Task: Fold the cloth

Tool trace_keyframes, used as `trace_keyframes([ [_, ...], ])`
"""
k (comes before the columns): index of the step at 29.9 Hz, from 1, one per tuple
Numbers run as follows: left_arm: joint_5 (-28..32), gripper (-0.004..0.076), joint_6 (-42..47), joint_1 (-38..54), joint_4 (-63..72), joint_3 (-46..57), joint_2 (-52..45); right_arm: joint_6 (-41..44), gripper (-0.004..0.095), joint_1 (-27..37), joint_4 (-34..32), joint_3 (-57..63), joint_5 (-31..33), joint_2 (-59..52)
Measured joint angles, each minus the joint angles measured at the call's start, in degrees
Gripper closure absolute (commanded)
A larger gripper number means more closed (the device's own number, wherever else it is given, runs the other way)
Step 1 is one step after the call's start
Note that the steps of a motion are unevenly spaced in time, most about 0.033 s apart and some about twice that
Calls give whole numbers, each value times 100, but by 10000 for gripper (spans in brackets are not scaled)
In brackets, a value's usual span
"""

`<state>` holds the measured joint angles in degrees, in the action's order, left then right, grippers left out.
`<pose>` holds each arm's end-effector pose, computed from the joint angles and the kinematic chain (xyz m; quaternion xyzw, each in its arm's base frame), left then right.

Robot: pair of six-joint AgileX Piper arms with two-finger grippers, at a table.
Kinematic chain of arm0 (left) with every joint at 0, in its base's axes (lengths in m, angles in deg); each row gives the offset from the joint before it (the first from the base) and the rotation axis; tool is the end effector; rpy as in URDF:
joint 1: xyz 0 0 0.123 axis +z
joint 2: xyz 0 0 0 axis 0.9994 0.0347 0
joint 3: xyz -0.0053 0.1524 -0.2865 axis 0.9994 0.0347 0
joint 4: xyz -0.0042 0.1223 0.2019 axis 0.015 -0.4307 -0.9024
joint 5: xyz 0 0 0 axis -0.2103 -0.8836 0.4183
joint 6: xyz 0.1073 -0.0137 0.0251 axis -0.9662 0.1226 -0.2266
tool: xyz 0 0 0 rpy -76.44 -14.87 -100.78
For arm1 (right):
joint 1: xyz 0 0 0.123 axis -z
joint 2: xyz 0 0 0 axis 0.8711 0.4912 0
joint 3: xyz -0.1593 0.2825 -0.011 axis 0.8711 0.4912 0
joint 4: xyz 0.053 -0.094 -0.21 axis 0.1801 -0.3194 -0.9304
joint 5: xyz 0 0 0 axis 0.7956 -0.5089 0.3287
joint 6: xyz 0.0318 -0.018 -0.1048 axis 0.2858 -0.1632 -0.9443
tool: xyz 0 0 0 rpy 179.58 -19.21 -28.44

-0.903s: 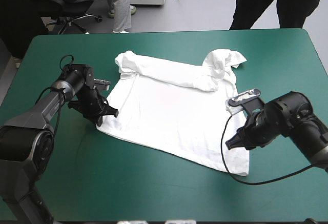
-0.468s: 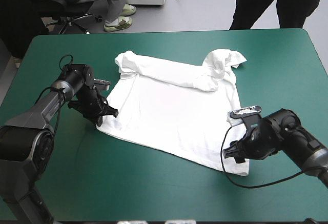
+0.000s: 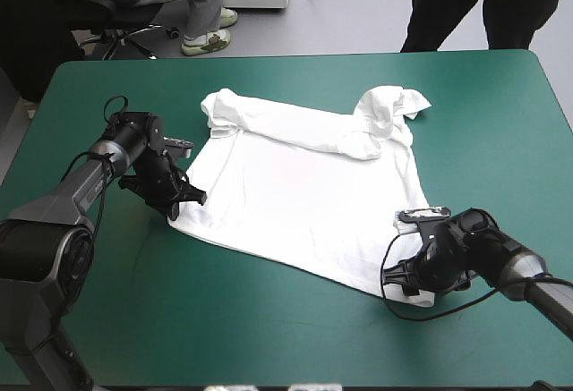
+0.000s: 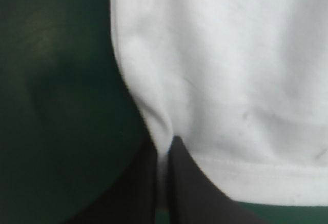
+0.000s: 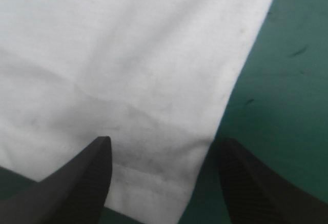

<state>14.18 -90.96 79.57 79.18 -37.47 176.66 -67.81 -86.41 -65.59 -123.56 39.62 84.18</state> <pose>0.3523 -0.0579 0.2342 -0.1594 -0.9868 0.0253 0.0134 0.1747 0.0814 0.2415 -0.0750 0.9929 0.0214 0.0893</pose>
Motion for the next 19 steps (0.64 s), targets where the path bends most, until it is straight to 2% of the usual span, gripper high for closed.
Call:
trace_keyframes([
  [3, 11, 741, 0, 0, 0, 0, 5, 11, 361, 0, 52, -26, -30, 235],
  [5, 19, 741, 0, 0, 0, 0, 11, 11, 443, 0, 63, -26, -3, 314],
  [6, 24, 741, 0, 0, 0, 0, 11, 6, 517, 0, 63, -31, 8, 343],
  [9, 24, 741, 0, 0, 7, 0, 11, -8, 910, 0, 106, -31, 1, 371],
  [19, -14, 741, -112, 6, 559, -12, -361, -53, 926, 1, 188, -132, -33, 241],
])
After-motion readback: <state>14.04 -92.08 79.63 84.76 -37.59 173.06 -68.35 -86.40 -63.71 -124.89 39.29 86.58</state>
